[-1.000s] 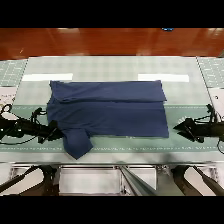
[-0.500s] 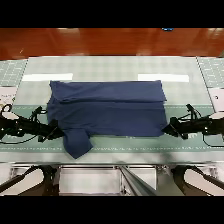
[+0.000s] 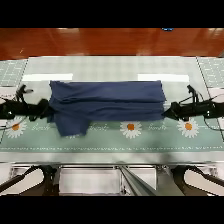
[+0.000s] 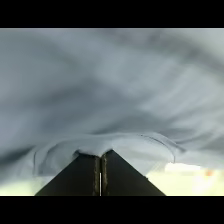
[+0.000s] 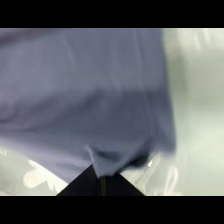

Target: Fold the shirts.

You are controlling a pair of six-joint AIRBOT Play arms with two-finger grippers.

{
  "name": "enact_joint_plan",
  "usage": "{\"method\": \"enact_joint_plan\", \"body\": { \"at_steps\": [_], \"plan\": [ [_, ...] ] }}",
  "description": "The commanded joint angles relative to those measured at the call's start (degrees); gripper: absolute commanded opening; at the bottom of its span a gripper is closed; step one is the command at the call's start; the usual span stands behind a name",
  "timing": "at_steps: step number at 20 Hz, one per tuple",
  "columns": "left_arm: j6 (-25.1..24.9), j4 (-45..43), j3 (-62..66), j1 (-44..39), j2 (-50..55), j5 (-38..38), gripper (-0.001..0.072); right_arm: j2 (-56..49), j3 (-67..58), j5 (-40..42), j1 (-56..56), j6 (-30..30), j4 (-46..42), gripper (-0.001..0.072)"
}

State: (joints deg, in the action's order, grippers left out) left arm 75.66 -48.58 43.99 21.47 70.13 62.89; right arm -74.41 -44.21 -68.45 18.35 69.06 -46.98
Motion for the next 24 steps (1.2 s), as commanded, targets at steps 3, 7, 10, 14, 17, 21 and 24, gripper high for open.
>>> {"method": "enact_joint_plan", "body": {
  "at_steps": [3, 7, 10, 14, 17, 21, 24],
  "plan": [
    [1.6, 5.0, 14.2, -3.7, 8.7, -2.5, 0.0021, -7.7, -12.9, 5.2, -3.9, 3.4, 0.4, 0.0025],
    [3.5, 4.9, 24.4, -5.5, 17.6, -2.3, 0.0022, -13.5, -21.1, 5.3, -3.9, 3.8, 0.6, 0.0025],
    [4.6, 5.1, 30.4, -6.0, 23.4, -1.6, 0.0022, -17.9, -26.7, 5.3, -3.9, 4.0, 0.8, 0.0025],
    [4.6, 5.1, 36.2, -6.9, 29.3, -0.9, 0.0021, -23.7, -32.9, 5.5, -4.6, 4.0, 1.8, 0.0025],
    [4.8, 5.1, 38.5, -7.5, 32.0, -0.9, 0.0022, -27.7, -37.3, 5.7, -5.4, 4.1, 2.1, 0.0025],
    [4.7, 5.1, 39.2, -7.6, 33.9, -1.0, 0.0022, -31.3, -40.2, 6.6, -6.0, 5.0, 2.5, 0.0025],
    [4.4, 5.1, 39.1, -7.6, 34.9, 0.0, 0.0296, -32.1, -40.2, 7.8, -6.1, 5.1, 2.4, 0.0204]
  ]
}}
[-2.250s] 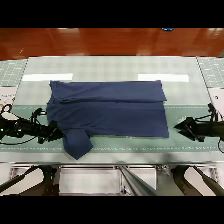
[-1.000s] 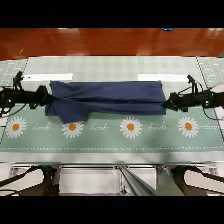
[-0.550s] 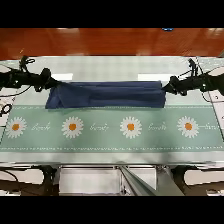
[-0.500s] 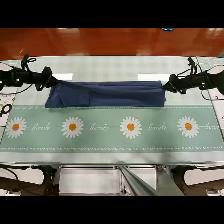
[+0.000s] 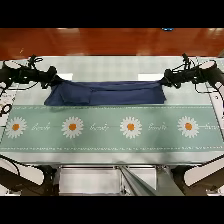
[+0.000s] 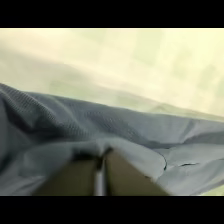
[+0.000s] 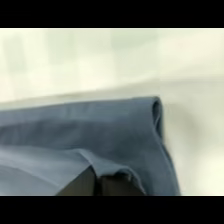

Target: Fold the shirts.

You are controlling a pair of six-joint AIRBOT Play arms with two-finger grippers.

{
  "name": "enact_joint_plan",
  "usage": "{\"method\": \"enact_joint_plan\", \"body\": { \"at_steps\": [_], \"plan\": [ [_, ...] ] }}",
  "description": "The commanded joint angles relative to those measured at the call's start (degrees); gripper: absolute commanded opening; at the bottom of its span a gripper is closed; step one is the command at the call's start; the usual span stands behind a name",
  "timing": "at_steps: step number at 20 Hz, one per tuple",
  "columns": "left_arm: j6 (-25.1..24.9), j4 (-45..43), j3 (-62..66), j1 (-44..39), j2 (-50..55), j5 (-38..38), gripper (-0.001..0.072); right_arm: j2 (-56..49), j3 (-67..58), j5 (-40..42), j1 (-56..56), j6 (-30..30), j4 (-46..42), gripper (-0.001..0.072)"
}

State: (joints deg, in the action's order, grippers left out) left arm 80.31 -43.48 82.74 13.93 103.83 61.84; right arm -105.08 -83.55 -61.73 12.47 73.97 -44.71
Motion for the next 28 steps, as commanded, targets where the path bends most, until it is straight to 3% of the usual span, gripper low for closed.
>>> {"method": "enact_joint_plan", "body": {
  "at_steps": [1, 5, 9, 12, 16, 21, 28],
  "plan": [
    [-0.2, -0.6, 0.5, 0.2, 1.2, 2.0, 0.0512, -1.4, -0.9, 0.8, -0.2, 0.1, -0.1, 0.0414],
    [0.0, -5.8, 3.0, 4.5, -3.0, 8.1, 0.0507, 2.8, -0.9, -6.1, 5.2, 0.3, -0.6, 0.0416],
    [-1.2, -12.5, 0.2, 8.9, -17.7, 4.6, 0.0506, 10.1, 0.9, -13.7, 15.8, -0.2, -0.7, 0.0416],
    [-8.3, -11.5, -11.6, 8.1, -32.7, 1.5, 0.0506, 14.4, 10.8, -9.2, 19.4, -2.0, -0.7, 0.0416],
    [-8.3, -10.9, -31.6, 2.8, -48.3, -9.8, 0.0506, 12.1, 19.8, -2.8, 17.4, -3.8, 3.0, 0.0417],
    [-8.1, -10.5, -36.5, -3.9, -48.1, -11.0, 0.0506, 5.2, 19.4, -2.4, 12.2, -6.7, 10.3, 0.0417],
    [-7.2, -9.9, -36.4, -5.7, -46.7, -11.5, 0.0506, -0.5, 10.0, -2.2, 3.0, -4.0, 10.8, 0.0417]
  ]
}}
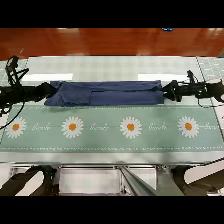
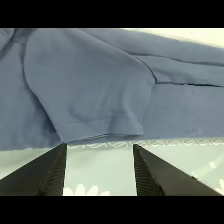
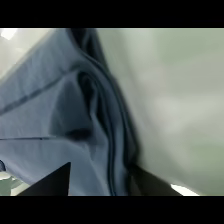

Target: Fold the shirts.

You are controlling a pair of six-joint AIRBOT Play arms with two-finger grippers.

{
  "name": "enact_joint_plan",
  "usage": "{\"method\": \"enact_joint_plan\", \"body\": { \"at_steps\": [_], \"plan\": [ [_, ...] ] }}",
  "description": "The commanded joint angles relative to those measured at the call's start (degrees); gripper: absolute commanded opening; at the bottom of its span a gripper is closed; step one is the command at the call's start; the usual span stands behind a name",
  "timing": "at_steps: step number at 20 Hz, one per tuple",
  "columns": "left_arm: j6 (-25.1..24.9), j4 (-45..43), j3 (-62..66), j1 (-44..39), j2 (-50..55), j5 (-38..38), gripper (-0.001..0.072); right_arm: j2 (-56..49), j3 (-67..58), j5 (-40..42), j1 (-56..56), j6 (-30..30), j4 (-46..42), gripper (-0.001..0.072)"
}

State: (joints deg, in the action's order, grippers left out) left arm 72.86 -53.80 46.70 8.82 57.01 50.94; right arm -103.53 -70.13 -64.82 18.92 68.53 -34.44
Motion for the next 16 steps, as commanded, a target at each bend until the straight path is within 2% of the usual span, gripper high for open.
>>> {"method": "enact_joint_plan", "body": {
  "at_steps": [1, 2, 3, 4, 5, 6, 7, 8, 10, 11, 15, 16],
  "plan": [
    [0.3, 0.5, -0.3, -0.6, 0.2, -0.8, 0.0506, -3.1, -5.2, 0.9, -4.8, 2.5, 0.5, 0.0416],
    [0.3, 0.5, -0.3, -0.6, 0.2, -1.0, 0.0506, -4.2, -6.9, 0.8, -6.1, 3.3, 0.4, 0.0414],
    [0.3, 0.5, -0.3, -0.6, 0.2, -1.1, 0.0506, -5.1, -8.2, 0.8, -7.3, 4.1, 0.4, 0.0367],
    [0.3, 0.5, -0.3, -0.6, 0.2, -1.0, 0.0506, -5.6, -8.9, 0.9, -8.2, 4.8, 0.5, 0.0238],
    [0.3, 0.5, -0.3, -0.6, 0.2, -1.0, 0.0505, -5.5, -9.0, 1.2, -8.8, 4.4, 0.4, 0.0068],
    [0.3, 0.9, -0.3, -0.6, 0.2, -1.0, 0.0505, -5.2, -9.0, 0.9, -8.9, 3.6, 0.5, 0.0025],
    [0.2, 1.3, -0.3, -0.6, 0.2, -1.0, 0.0504, -4.7, -9.0, -0.2, -8.9, 3.3, 0.2, 0.0025],
    [0.3, 1.7, -0.3, -0.7, 0.2, -1.0, 0.0471, -3.6, -9.0, -1.3, -8.4, 3.4, -1.1, 0.0025],
    [0.2, 2.6, -0.3, -1.0, 0.2, -0.8, 0.0122, 0.0, -8.9, -3.7, -7.4, 3.5, -5.9, 0.0025],
    [0.2, 2.9, -0.3, -1.7, 0.2, -0.9, 0.0033, 2.5, -8.9, -4.7, -6.8, 4.2, -9.1, 0.0025],
    [0.3, 2.9, -0.3, -8.8, 0.6, -3.4, 0.0022, 14.7, -6.8, -7.7, -4.7, 6.7, -23.7, 0.0025],
    [1.7, 2.9, 0.1, -11.5, 1.7, -5.0, 0.0021, 18.0, -5.2, -8.1, -4.0, 6.6, -24.9, 0.0025]
  ]
}}
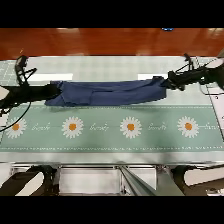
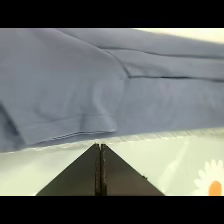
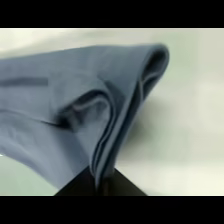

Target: Fold the shirts.

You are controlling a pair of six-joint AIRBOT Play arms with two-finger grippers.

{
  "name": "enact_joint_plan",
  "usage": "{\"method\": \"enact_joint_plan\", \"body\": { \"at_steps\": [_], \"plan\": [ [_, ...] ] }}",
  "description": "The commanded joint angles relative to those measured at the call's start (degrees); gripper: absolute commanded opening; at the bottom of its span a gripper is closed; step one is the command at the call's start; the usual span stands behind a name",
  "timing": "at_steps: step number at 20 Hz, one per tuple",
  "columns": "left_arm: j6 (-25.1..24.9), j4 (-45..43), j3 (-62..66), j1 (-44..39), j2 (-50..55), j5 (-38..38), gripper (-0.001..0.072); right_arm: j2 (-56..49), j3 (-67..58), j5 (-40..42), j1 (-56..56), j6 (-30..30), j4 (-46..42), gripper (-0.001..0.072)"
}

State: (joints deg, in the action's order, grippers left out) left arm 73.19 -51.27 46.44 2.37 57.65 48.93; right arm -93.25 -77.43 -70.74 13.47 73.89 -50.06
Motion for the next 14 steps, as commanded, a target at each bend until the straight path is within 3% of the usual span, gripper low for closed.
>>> {"method": "enact_joint_plan", "body": {
  "at_steps": [1, 4, 7, 14],
  "plan": [
    [3.4, 0.3, 1.3, -7.8, 2.9, -4.0, 0.0021, 11.1, 3.9, -2.4, 2.4, 1.3, -9.2, 0.0025],
    [9.1, 0.3, 8.3, -17.2, 12.8, -6.3, 0.0021, 21.1, 9.6, -2.5, 4.3, 0.8, -9.0, 0.0025],
    [9.2, 0.3, 20.7, -26.6, 25.5, -6.1, 0.0021, 30.8, 15.1, -3.1, 4.7, 0.9, -9.0, 0.0025],
    [18.5, 0.3, 55.8, -41.0, 54.7, 9.2, 0.0021, 45.3, 20.3, -5.9, 4.6, 2.6, -8.2, 0.0025]
  ]
}}
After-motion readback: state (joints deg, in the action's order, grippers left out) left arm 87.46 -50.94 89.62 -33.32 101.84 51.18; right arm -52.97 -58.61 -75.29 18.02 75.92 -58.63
